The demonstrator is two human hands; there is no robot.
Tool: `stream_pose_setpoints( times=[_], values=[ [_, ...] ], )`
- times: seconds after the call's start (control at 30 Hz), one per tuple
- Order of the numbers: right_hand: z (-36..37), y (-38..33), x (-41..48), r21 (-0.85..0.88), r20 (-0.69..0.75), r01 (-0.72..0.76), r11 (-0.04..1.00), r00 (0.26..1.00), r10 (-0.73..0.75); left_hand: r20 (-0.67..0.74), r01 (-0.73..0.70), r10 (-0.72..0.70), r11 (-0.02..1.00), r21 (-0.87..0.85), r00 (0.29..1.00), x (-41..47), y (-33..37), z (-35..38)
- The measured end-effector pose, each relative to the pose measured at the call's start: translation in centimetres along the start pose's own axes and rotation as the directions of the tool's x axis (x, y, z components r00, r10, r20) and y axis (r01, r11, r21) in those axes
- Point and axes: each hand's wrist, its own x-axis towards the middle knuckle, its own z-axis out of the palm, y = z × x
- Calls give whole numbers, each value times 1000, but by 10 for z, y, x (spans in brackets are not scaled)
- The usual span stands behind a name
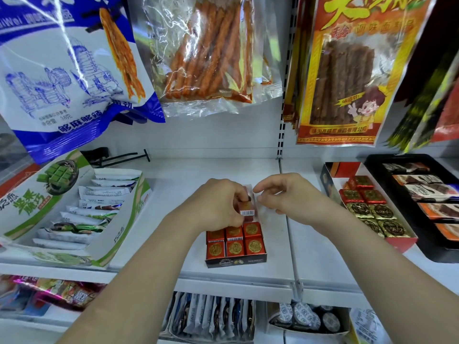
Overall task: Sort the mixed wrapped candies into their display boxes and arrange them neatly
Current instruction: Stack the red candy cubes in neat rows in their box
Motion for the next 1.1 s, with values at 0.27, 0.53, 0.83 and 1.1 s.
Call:
stream_pose_setpoints(
  times=[0.27, 0.53, 0.83, 1.1],
  values=[
    [-1, 3, 1, 22, -12, 8, 1000, 1000, -8, 72, 7, -2, 998, -66, 997, 5, 4, -2],
    [1, 7, 2, -69, 15, 20, 997, 1000, -19, 117, 59, -42, 987, -147, 992, 6, 3, -2],
    [9, 6, 1, -254, 49, 81, 964, 996, -71, -149, 37, -73, 972, -232, 986, -2, -9, -19],
    [21, -4, 0, -339, 81, 159, 927, 987, -140, 0, 116, -118, 975, 188, 993, -11, -11, -18]
  ],
)
